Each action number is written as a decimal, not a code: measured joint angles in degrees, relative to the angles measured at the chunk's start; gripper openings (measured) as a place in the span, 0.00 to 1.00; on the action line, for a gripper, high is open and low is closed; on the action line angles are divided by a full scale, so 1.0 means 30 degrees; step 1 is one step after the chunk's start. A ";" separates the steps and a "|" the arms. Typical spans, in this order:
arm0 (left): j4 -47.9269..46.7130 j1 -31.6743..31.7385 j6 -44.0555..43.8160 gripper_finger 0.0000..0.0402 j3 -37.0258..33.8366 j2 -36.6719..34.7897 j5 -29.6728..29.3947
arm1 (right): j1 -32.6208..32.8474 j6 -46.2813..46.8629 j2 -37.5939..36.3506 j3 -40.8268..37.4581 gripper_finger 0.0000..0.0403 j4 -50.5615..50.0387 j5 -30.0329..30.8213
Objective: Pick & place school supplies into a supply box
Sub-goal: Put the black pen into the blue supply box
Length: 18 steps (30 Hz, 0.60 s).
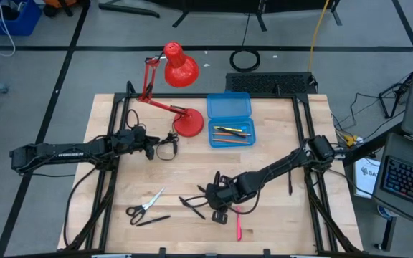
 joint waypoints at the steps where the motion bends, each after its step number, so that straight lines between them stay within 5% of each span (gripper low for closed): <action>1: 0.0000 0.0001 0.0001 0.08 0.0000 0.0000 0.0000 | -0.0046 -0.0082 0.0000 0.0000 0.22 -0.0014 0.0320; 18: 0.0007 -0.0001 0.0128 0.08 0.0000 0.0000 0.0000 | -0.0924 0.1367 0.0000 -0.1494 0.28 0.1547 0.0071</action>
